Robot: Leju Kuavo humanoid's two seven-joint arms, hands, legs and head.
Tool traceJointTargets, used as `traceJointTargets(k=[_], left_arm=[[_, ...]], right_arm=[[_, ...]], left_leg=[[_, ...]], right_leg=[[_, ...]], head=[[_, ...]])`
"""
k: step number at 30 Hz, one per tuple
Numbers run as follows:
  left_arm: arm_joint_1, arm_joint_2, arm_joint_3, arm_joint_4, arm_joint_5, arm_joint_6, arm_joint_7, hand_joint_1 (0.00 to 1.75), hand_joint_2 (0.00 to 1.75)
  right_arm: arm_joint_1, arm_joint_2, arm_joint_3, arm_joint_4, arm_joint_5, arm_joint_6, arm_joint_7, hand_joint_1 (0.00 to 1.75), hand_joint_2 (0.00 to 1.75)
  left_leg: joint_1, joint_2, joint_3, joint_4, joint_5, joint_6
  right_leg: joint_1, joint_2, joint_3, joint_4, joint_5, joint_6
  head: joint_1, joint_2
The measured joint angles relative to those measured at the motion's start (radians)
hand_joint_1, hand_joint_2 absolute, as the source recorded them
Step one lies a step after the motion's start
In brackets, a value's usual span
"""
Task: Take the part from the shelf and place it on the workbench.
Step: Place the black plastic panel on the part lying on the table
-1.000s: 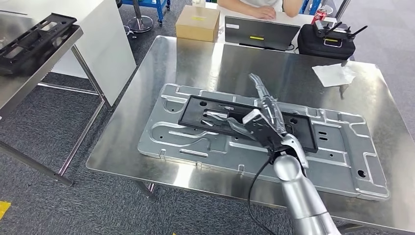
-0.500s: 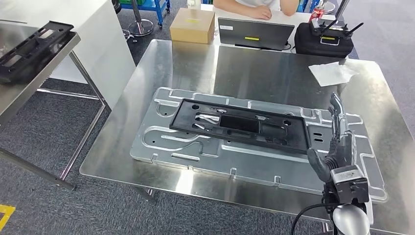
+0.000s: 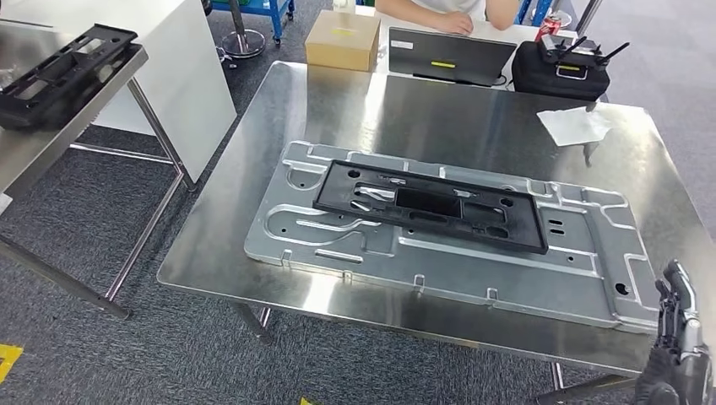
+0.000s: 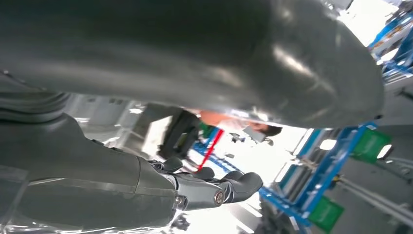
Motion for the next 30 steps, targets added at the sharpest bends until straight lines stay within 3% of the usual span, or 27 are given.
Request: traceJointTargets(k=[1,3,5,6,7,9,10,12,13,14,15,16,17,18,20,21,22,24,25,26,28,29,30], left_arm=[[0.0,0.0,0.0,0.0,-0.002,-0.001,0.001,0.0,0.0],[-0.002,0.0,-0.001,0.0,-0.01,-0.003,0.004,0.0,0.0],[-0.003,0.0,-0.004,0.0,-0.018,-0.006,0.01,0.0,0.0],[-0.004,0.0,-0.006,0.0,-0.022,-0.006,0.013,0.0,0.0],[-0.005,0.0,-0.008,0.0,-0.024,-0.007,0.016,0.0,0.0],[-0.004,0.001,-0.013,0.0,-0.029,-0.007,0.02,0.0,0.0],[-0.004,0.002,-0.015,0.0,-0.031,-0.007,0.022,0.0,0.0],[-0.004,0.002,-0.021,0.0,-0.035,-0.007,0.025,0.0,0.0],[-0.004,0.002,-0.023,0.0,-0.037,-0.007,0.027,0.0,0.0],[-0.004,0.002,-0.025,0.0,-0.037,-0.007,0.028,0.0,0.0],[-0.005,0.002,-0.025,0.0,-0.037,-0.007,0.029,0.0,0.0],[-0.005,0.002,-0.026,0.0,-0.037,-0.007,0.029,0.0,0.0],[-0.005,0.002,-0.026,0.0,-0.037,-0.007,0.03,0.0,0.0],[-0.006,0.002,-0.027,0.0,-0.036,-0.007,0.03,0.0,0.0],[-0.011,0.002,-0.027,0.0,-0.034,-0.007,0.028,0.0,0.0],[-0.014,0.002,-0.027,0.0,-0.031,-0.007,0.027,0.0,0.0],[-0.015,0.002,-0.027,0.0,-0.029,-0.006,0.026,0.0,0.0],[-0.014,0.002,-0.027,0.0,-0.026,-0.003,0.025,0.0,0.0],[-0.013,0.001,-0.026,0.0,-0.025,-0.002,0.026,0.0,0.0],[-0.012,0.0,-0.026,0.0,-0.024,-0.001,0.026,0.0,0.0],[-0.014,-0.001,-0.026,0.0,-0.023,0.001,0.026,0.0,0.0],[-0.015,-0.001,-0.026,0.0,-0.023,0.002,0.026,0.0,0.0],[-0.015,-0.001,-0.026,0.0,-0.024,0.003,0.026,0.0,0.0]], right_arm=[[0.008,0.014,-0.023,-0.003,-0.008,0.016,-0.003,0.0,0.0],[0.017,0.045,-0.075,-0.013,-0.019,0.051,-0.009,0.0,0.0],[0.02,0.079,-0.133,-0.028,-0.021,0.088,-0.017,0.0,0.0],[0.021,0.099,-0.166,-0.036,-0.018,0.108,-0.022,0.0,0.0],[0.021,0.118,-0.198,-0.041,-0.013,0.126,-0.027,0.0,0.0],[0.018,0.158,-0.267,-0.05,0.008,0.159,-0.039,0.0,0.0],[0.014,0.177,-0.298,-0.053,0.02,0.17,-0.044,0.0,0.0],[0.008,0.211,-0.35,-0.057,0.045,0.185,-0.053,0.0,0.0],[0.007,0.225,-0.37,-0.057,0.057,0.187,-0.055,0.0,0.0],[0.006,0.237,-0.387,-0.058,0.068,0.186,-0.056,0.0,0.0],[0.006,0.246,-0.399,-0.058,0.077,0.182,-0.057,0.0,0.0],[0.006,0.254,-0.408,-0.058,0.084,0.179,-0.058,0.0,0.0],[0.006,0.26,-0.415,-0.058,0.089,0.175,-0.058,0.0,0.0],[0.006,0.265,-0.42,-0.058,0.092,0.173,-0.058,0.0,0.0],[0.008,0.274,-0.425,-0.058,0.1,0.167,-0.058,0.0,0.0],[0.009,0.277,-0.426,-0.057,0.105,0.165,-0.057,0.0,0.0],[0.009,0.28,-0.426,-0.057,0.11,0.163,-0.056,0.0,0.0],[0.007,0.283,-0.427,-0.056,0.121,0.164,-0.054,0.0,0.0],[0.007,0.284,-0.427,-0.054,0.125,0.166,-0.054,0.0,0.0],[0.008,0.285,-0.429,-0.052,0.128,0.169,-0.054,0.0,0.0],[0.01,0.287,-0.435,-0.047,0.133,0.174,-0.053,0.0,0.0],[0.009,0.287,-0.438,-0.042,0.135,0.177,-0.051,0.0,0.0],[0.009,0.287,-0.442,-0.037,0.136,0.179,-0.049,0.0,0.0]], left_leg=[[0.0,0.001,-0.012,0.002,0.008,-0.001],[0.0,0.002,-0.034,0.007,0.024,-0.007],[-0.003,0.0,-0.048,0.01,0.039,-0.016],[-0.004,-0.001,-0.05,0.01,0.047,-0.022],[-0.004,-0.003,-0.051,0.007,0.056,-0.028],[-0.004,-0.008,-0.056,0.004,0.064,-0.041],[-0.004,-0.01,-0.064,0.017,0.044,-0.046],[-0.001,-0.011,-0.089,0.1,-0.053,-0.054],[0.001,-0.011,-0.101,0.165,-0.107,-0.057],[0.002,-0.01,-0.109,0.228,-0.142,-0.061],[0.003,-0.01,-0.107,0.274,-0.152,-0.063],[0.004,-0.01,-0.092,0.291,-0.138,-0.064],[0.004,-0.007,-0.061,0.274,-0.11,-0.064],[0.003,0.003,-0.012,0.222,-0.083,-0.061],[-0.004,0.04,0.099,0.069,-0.08,-0.051],[-0.009,0.054,0.134,0.011,-0.092,-0.044],[-0.014,0.058,0.149,-0.021,-0.101,-0.037],[-0.014,0.042,0.138,-0.034,-0.087,-0.022],[-0.012,0.034,0.129,-0.037,-0.075,-0.015],[-0.009,0.027,0.118,-0.04,-0.061,-0.008],[-0.007,0.01,0.088,-0.041,-0.035,0.001],[-0.007,0.0,0.071,-0.04,-0.022,0.002],[-0.008,-0.011,0.054,-0.038,-0.009,0.001]], right_leg=[[0.0,0.0,0.02,-0.004,0.014,0.0],[0.0,0.0,0.112,-0.11,0.064,-0.006],[0.005,0.0,0.207,-0.251,0.075,-0.014],[0.008,0.001,0.232,-0.293,0.071,-0.019],[0.012,0.001,0.237,-0.309,0.069,-0.023],[0.009,-0.005,0.223,-0.311,0.087,-0.038],[0.007,-0.011,0.213,-0.312,0.098,-0.047],[0.004,-0.024,0.189,-0.314,0.12,-0.062],[0.006,-0.03,0.175,-0.313,0.131,-0.067],[0.007,-0.036,0.162,-0.312,0.14,-0.068],[0.009,-0.044,0.147,-0.309,0.15,-0.068],[0.01,-0.051,0.132,-0.304,0.158,-0.068],[0.011,-0.059,0.117,-0.298,0.165,-0.066],[0.012,-0.067,0.103,-0.291,0.171,-0.064],[0.015,-0.085,0.084,-0.278,0.181,-0.057],[0.016,-0.095,0.08,-0.274,0.186,-0.052],[0.015,-0.106,0.078,-0.273,0.192,-0.046],[0.012,-0.117,0.077,-0.273,0.201,-0.034],[0.01,-0.099,0.073,-0.265,0.187,-0.026],[0.009,-0.071,0.065,-0.241,0.154,-0.019],[0.006,-0.015,0.038,-0.14,0.053,-0.01],[0.005,-0.005,0.026,-0.078,0.012,-0.008],[0.004,-0.002,0.021,-0.03,-0.004,-0.007]], head=[[0.0,0.0],[0.0,0.0],[-0.001,0.0],[-0.002,0.0],[-0.002,0.0],[-0.003,0.0],[-0.003,0.0],[-0.003,0.0],[-0.003,0.0],[-0.003,0.0],[-0.003,0.0],[-0.003,0.0],[-0.003,0.0],[-0.003,0.0],[-0.003,0.0],[-0.003,0.0],[-0.003,0.0],[-0.003,0.0],[-0.003,0.0],[-0.003,0.0],[-0.003,0.0],[-0.003,0.0],[-0.003,0.0]])
